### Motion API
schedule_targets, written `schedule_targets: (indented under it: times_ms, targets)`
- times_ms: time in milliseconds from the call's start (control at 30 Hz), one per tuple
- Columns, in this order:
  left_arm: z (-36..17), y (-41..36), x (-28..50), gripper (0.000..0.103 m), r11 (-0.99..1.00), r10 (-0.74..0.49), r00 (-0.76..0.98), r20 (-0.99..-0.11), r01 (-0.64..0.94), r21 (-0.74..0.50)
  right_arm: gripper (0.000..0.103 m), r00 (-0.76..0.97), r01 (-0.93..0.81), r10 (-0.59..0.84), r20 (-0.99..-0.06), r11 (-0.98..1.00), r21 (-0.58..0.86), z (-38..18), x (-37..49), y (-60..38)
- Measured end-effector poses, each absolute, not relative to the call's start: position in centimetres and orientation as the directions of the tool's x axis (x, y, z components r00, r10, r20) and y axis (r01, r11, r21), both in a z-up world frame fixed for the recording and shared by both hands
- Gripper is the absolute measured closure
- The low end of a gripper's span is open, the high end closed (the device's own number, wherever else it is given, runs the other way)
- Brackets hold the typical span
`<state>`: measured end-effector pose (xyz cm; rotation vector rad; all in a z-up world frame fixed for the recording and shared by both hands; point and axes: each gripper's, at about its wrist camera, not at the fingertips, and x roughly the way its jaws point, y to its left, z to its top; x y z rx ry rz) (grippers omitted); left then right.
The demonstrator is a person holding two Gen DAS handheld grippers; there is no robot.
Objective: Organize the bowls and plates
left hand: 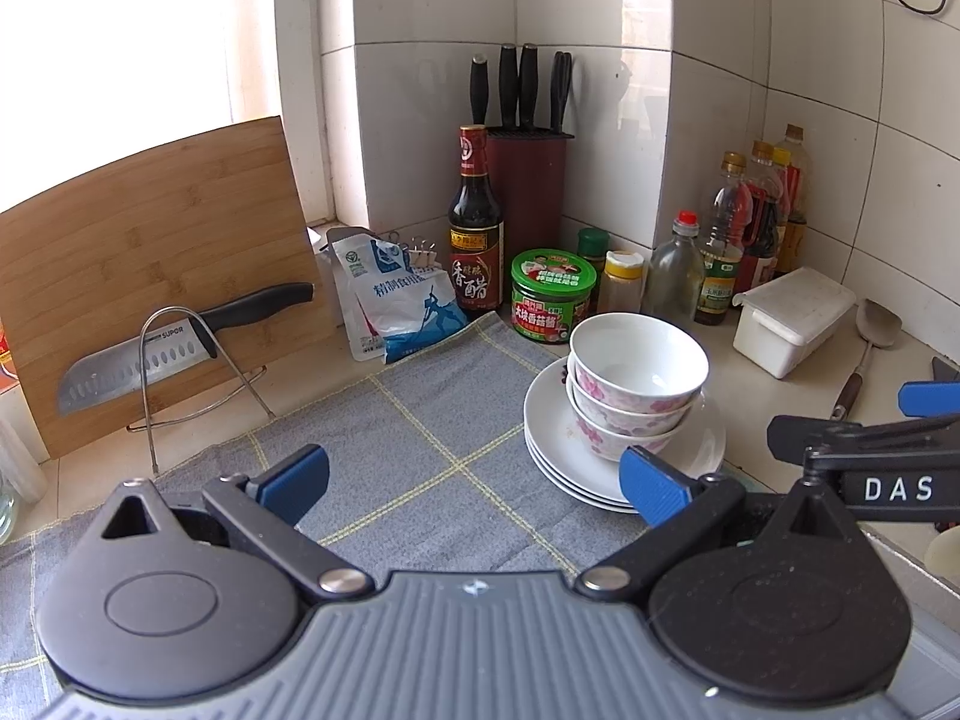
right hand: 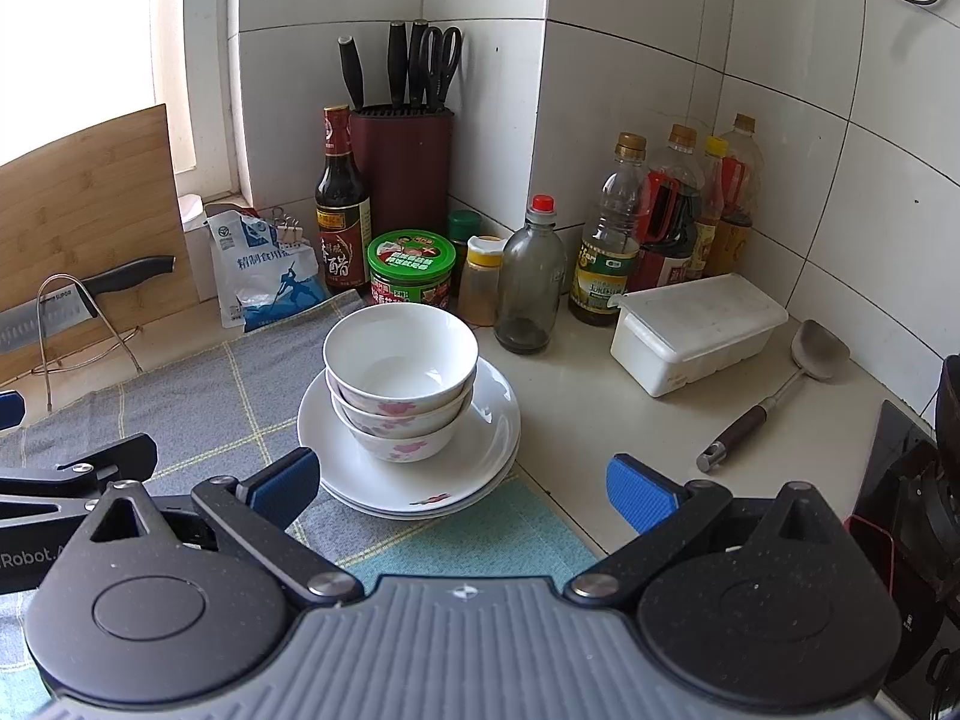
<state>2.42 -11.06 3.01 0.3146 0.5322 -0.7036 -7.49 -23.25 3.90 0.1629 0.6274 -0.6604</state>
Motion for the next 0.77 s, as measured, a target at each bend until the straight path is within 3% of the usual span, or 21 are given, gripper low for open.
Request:
schedule_targets:
  times_ms: [767]
  targets:
    - [3.16, -11.20, 2.31, 0.001, 0.721, -0.532, 0.637, -0.558, 0.687, 0.096, 0.000, 0.610, 0.621, -0.533, -0.586, 0.781, -0.064, 4.09, -7.72, -23.19]
